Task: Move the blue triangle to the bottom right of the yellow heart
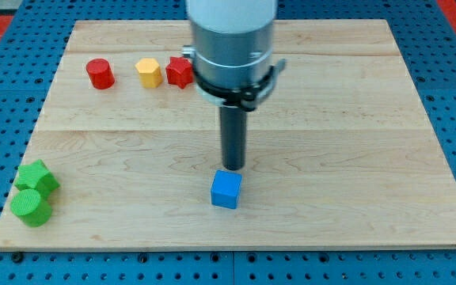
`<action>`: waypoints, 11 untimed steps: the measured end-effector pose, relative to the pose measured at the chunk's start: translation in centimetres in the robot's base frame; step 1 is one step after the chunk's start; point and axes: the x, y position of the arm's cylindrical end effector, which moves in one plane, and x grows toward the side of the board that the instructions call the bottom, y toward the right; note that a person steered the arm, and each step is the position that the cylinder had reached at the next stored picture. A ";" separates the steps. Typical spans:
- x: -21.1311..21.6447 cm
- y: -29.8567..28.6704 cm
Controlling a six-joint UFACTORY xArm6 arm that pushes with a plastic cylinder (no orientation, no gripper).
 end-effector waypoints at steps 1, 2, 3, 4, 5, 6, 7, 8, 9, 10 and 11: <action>3.1 -2.4; 3.2 -5.4; -0.3 -1.0; -5.7 8.3; -12.8 15.5; -22.6 15.9; -29.5 10.3; -28.3 3.1; -23.7 -0.1; -17.4 -1.1; -12.2 0.0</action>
